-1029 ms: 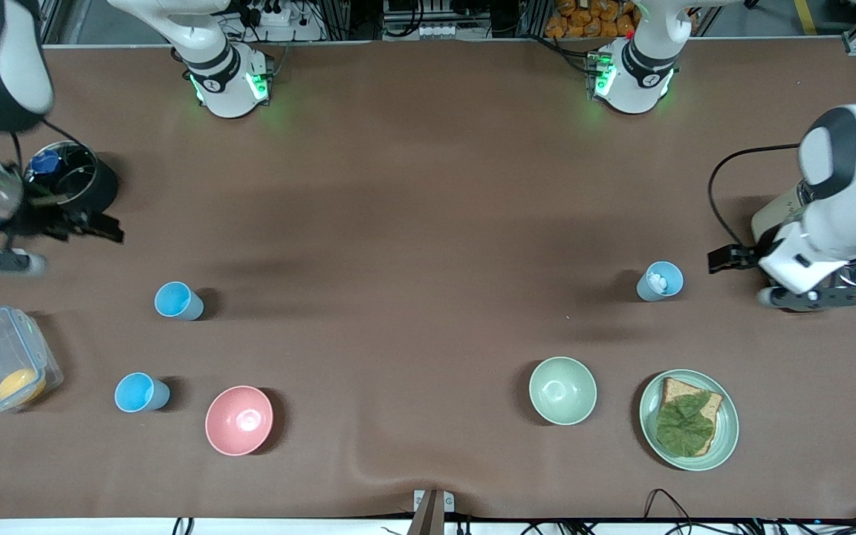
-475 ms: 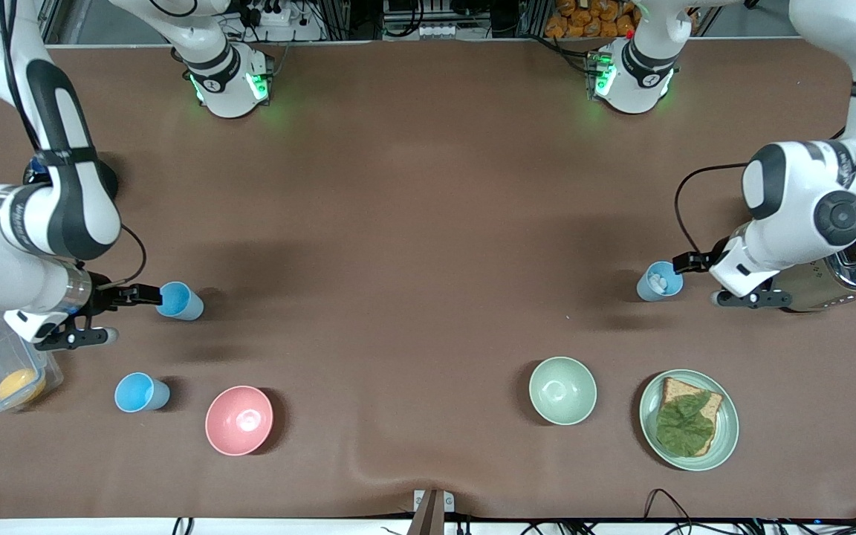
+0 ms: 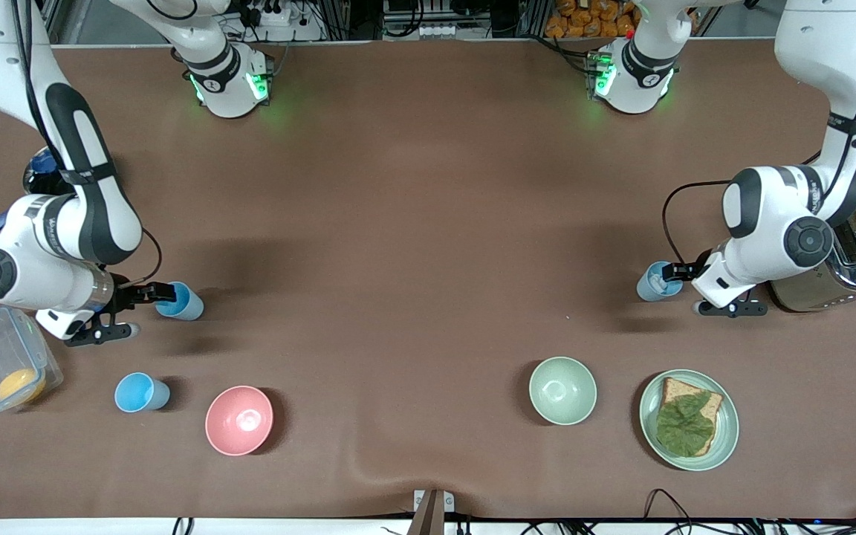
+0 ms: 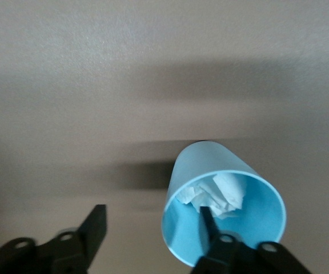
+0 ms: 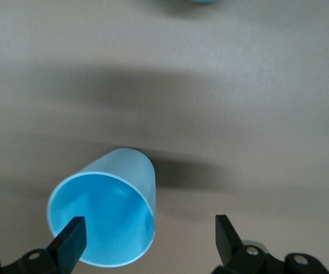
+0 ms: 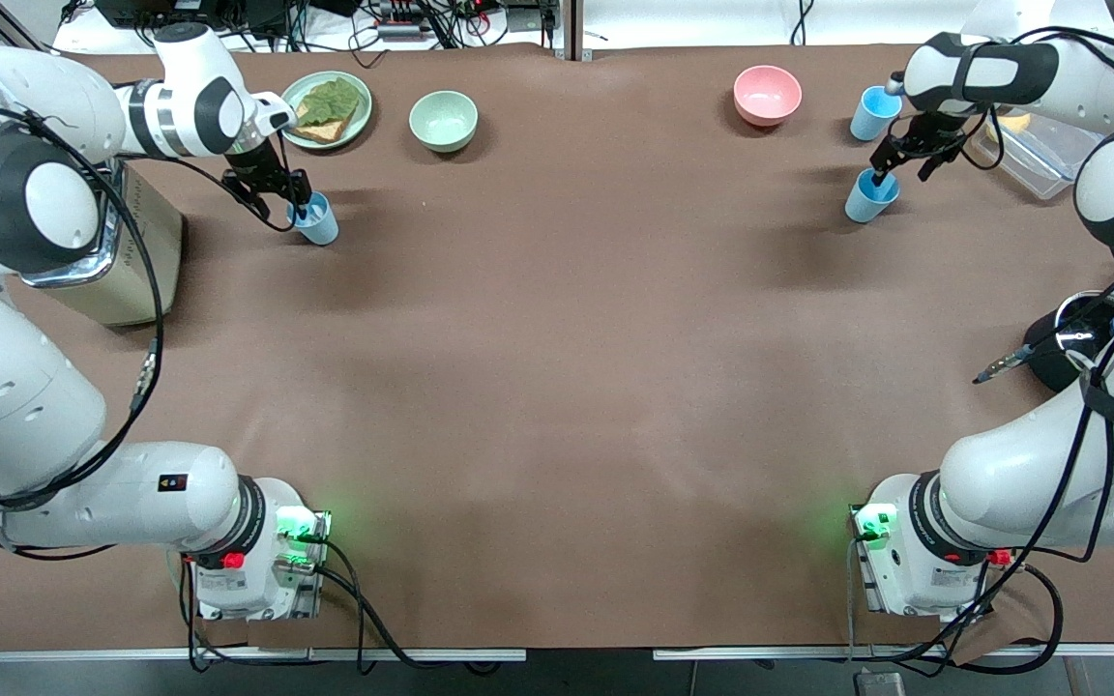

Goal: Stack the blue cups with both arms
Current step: 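Grasp a blue cup with the right gripper while the left gripper grasps another, then carry the blue cup with the left gripper toward the table middle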

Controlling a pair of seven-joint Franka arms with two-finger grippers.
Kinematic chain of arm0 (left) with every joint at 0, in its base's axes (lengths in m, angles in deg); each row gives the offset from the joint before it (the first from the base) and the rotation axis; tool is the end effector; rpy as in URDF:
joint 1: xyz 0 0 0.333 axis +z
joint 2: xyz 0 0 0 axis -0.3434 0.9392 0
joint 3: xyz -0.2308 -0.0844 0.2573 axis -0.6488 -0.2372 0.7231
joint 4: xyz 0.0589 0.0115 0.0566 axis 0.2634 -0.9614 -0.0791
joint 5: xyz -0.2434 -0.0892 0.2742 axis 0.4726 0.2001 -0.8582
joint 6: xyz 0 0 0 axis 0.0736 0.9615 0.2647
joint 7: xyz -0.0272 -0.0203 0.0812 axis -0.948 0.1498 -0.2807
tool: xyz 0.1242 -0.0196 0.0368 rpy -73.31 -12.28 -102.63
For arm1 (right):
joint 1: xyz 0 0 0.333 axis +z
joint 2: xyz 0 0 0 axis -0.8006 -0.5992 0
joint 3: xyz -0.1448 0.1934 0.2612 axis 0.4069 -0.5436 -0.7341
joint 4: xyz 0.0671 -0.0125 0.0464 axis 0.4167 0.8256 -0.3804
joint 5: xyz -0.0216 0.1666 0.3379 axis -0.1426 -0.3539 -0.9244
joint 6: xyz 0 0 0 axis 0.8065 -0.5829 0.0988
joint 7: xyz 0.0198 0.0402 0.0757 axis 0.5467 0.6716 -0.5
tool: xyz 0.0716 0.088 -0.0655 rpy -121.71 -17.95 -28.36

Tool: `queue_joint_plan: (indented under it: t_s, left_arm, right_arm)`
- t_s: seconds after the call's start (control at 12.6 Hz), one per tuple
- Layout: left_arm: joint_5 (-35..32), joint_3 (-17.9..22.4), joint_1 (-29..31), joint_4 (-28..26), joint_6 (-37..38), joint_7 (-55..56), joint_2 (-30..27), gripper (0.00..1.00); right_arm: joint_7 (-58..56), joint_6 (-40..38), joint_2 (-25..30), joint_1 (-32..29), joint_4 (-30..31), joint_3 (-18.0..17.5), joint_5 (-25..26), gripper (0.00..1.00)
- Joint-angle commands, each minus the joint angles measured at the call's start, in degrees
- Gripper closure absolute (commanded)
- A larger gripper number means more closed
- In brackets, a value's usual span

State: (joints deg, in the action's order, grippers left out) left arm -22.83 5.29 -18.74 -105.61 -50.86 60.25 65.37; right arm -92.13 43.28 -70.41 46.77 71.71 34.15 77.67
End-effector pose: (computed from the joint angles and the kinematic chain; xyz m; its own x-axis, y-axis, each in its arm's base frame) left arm 0.5721 0.0014 0.2592 0.9859 -0.0225 -0.1659 -0.0222 -0.9997 0.0038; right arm 0.6168 -0.0684 0.2637 0.9742 0.1563 -0.1626 0.1465 -0.9867 -0.0704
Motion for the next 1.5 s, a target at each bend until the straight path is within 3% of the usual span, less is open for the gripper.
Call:
queue_joint_plan:
  t_s: [0.0,0.08,0.16,0.24,0.32,0.63,0.95,1.27,1.42]
  left_arm:
    - [3.0,-0.4,0.4,0.6,-0.7,-0.7,1.3,0.8]
    - [3.0,-0.4,0.4,0.7,-0.7,-0.7,1.3,0.94]
    - [3.0,-0.4,0.4,0.6,-0.7,-1.1,0.9,1.0]
    - [3.0,-0.4,0.3,0.5,-0.5,-1.3,0.5,1.0]
    - [3.0,-0.6,0.2,0.5,0.0,-1.3,-0.3,1.0]
    - [4.4,-1.9,0.0,1.4,6.7,2.1,-6.3,1.0]
    - [9.1,-11.6,0.1,2.5,11.4,18.9,-9.0,1.0]
    - [9.2,-22.4,-0.8,6.6,11.4,40.4,-6.8,1.0]
    - [8.9,-24.2,-4.8,10.7,11.3,50.5,-4.5,1.0]
  right_arm:
    - [-0.6,0.3,-1.1,-1.1,1.0,-1.0,0.9,0.0]
    - [-0.6,0.6,-1.5,-1.0,0.9,-1.0,0.9,0.0]
    - [-0.7,0.7,-1.7,-0.5,0.7,-0.9,0.9,0.22]
    - [-0.6,0.8,-2.1,-0.1,0.7,-1.0,0.9,0.74]
    - [-0.7,0.8,-2.2,-0.1,0.6,-0.9,0.9,1.0]
    - [-2.8,0.9,-2.9,-0.7,0.4,-1.0,0.9,1.0]
    - [-2.8,0.0,-1.7,-0.2,-0.4,-1.0,0.9,1.0]
    - [-2.9,-8.5,0.0,0.2,-5.5,-1.1,0.9,1.0]
    - [-2.9,-12.1,1.3,0.7,-8.2,-1.2,0.9,1.0]
